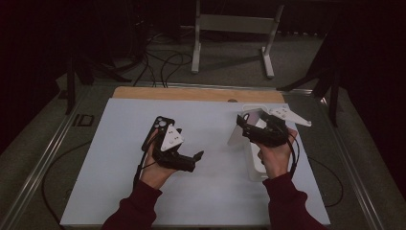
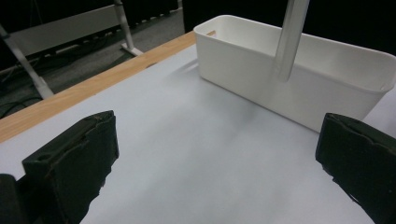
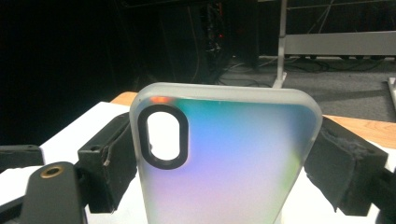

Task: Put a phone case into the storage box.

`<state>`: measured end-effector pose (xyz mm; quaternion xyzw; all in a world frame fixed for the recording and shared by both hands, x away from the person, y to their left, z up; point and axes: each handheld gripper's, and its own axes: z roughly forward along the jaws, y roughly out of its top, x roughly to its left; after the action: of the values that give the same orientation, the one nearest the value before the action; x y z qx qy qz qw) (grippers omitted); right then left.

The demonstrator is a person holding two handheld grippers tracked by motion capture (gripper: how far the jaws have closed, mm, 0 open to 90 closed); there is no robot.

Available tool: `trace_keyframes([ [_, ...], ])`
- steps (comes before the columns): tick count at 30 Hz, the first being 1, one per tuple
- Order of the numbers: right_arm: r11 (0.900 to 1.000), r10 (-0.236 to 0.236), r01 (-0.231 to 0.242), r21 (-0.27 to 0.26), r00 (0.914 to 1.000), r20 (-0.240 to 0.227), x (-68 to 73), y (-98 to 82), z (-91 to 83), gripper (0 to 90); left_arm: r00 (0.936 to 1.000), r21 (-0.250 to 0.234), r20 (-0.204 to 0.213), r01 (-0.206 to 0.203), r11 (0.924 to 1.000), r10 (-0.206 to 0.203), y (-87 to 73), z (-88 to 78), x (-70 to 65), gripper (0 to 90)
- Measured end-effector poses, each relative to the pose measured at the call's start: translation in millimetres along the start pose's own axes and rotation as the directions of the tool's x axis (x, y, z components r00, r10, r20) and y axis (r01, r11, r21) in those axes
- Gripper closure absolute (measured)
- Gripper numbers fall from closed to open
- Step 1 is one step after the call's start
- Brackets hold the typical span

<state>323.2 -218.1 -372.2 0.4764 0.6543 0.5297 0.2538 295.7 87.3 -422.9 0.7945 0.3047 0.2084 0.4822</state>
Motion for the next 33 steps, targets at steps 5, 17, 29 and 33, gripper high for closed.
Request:
trace_keyframes([
  [5, 1.000, -0.002, 0.002, 0.001, 0.9999, 0.011, -3.8, 2.5, 2.6, 16.6, 0.9997, -0.004, -0.024, 0.005, 1.0000, -0.005, -3.6, -5.8, 6.3, 0.0],
  [17, 1.000, 0.002, -0.002, 0.001, 0.9986, 0.053, -17.5, 6.6, 13.1, 16.6, 0.9954, -0.009, -0.093, 0.021, 0.9997, -0.022, -18.2, -23.4, 22.4, 0.0],
  [29, 1.000, 0.001, 0.000, -0.004, 0.9961, 0.088, -30.2, 7.8, 20.4, 16.6, 0.9870, -0.009, -0.154, 0.045, 0.9989, -0.046, -35.6, -41.4, 35.3, 0.0],
  [33, 1.000, -0.002, 0.003, -0.005, 0.9949, 0.101, -33.1, 10.5, 23.4, 16.6, 0.9818, -0.019, -0.178, 0.064, 0.9978, -0.066, -43.9, -50.0, 41.0, 0.0],
])
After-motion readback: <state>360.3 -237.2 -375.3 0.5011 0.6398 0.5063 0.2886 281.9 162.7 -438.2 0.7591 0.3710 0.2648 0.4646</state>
